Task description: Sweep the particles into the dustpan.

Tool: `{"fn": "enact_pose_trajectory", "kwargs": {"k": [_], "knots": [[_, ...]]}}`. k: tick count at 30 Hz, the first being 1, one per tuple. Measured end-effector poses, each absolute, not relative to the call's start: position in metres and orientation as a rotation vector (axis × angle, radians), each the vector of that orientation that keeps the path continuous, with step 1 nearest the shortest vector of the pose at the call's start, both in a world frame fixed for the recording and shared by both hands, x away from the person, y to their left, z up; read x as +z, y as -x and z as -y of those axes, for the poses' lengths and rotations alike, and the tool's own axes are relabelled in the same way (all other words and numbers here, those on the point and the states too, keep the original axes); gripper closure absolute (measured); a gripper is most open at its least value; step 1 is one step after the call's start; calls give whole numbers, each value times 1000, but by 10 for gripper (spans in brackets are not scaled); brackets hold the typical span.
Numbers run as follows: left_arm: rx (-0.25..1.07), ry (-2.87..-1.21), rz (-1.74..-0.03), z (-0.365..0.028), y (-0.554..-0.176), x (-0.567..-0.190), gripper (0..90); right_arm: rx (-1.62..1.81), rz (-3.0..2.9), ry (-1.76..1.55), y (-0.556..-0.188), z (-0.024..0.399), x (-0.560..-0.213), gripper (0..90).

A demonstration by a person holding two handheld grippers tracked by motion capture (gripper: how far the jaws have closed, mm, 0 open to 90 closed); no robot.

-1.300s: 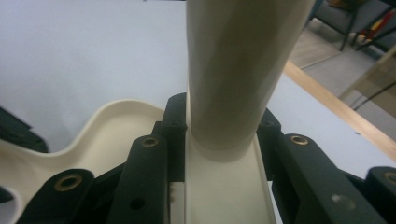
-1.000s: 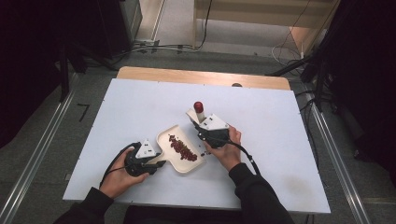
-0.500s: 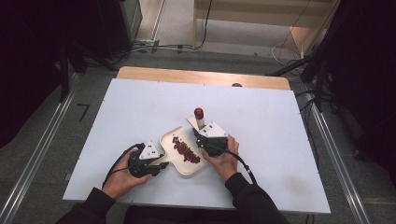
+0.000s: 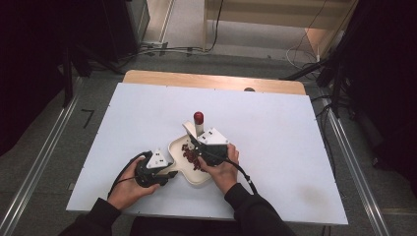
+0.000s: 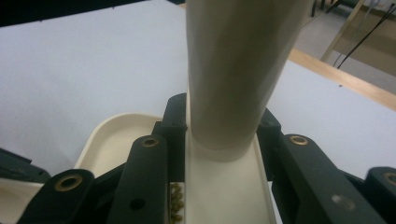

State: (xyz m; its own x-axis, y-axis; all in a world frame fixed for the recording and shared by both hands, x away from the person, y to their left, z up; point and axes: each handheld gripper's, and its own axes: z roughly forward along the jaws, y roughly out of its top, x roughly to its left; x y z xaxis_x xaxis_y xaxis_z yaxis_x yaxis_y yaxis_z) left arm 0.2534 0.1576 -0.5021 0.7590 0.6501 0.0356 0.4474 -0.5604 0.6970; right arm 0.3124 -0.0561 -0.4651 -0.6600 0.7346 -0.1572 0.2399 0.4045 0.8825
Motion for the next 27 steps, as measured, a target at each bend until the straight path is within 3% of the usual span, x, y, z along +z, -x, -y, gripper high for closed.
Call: {"fn": "enact_pose_trajectory", "kwargs": {"k": [11, 27], "knots": [[374, -2263, -821, -157, -254, -503, 670, 1114, -2089, -866, -321, 87, -470, 643], [379, -2252, -832, -156, -253, -505, 670, 1159, -2121, -847, -294, 49, -476, 643]]}}
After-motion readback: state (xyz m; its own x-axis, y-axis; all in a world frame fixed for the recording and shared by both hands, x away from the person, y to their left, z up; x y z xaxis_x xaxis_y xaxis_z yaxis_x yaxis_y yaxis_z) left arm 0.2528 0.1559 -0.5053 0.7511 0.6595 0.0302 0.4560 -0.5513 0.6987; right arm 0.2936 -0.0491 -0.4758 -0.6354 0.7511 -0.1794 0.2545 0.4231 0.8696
